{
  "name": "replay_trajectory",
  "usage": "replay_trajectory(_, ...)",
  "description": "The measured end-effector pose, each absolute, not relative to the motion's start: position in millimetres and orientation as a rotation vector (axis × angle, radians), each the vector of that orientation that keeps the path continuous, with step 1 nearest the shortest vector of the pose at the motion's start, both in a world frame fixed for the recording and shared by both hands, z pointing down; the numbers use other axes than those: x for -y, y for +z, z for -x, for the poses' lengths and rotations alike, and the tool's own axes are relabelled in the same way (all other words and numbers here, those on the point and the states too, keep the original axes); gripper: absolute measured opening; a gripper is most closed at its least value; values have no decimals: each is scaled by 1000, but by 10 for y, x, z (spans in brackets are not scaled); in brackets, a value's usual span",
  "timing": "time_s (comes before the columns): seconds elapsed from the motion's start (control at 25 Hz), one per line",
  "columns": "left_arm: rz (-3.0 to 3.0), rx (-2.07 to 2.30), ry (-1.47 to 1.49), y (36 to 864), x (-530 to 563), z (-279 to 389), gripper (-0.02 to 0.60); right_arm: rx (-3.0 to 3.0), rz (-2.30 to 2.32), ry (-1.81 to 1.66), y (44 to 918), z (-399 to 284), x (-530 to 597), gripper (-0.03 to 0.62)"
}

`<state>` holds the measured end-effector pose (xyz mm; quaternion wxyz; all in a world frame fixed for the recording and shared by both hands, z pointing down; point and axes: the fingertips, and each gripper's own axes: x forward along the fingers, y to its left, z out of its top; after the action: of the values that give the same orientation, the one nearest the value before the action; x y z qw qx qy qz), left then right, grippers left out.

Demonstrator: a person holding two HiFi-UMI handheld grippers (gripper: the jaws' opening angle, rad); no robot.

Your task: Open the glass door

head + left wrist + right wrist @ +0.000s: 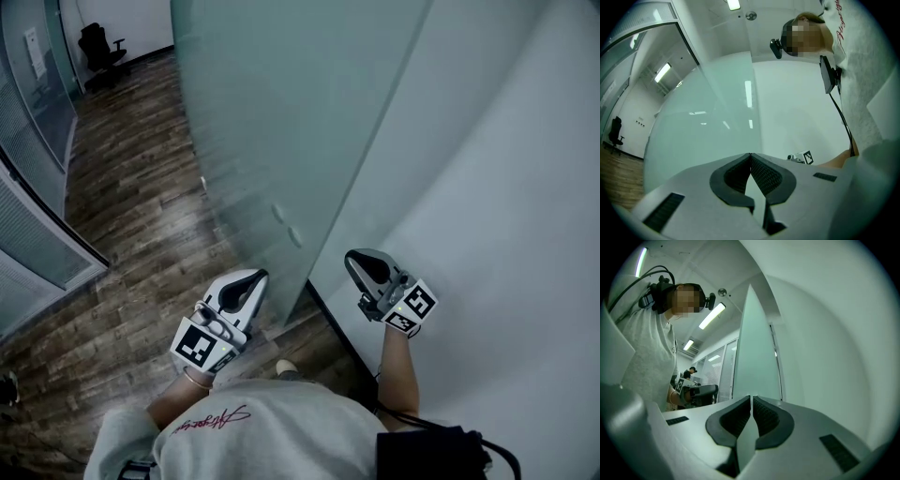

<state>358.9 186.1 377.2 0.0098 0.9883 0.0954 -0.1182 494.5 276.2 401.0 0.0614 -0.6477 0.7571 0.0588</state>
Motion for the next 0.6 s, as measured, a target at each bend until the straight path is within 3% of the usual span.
replay_trajectory(0.6,-3038,-494,-380,3717,-2109,-3320,12,-2159,2078,225,3871,-4221,-3249,31)
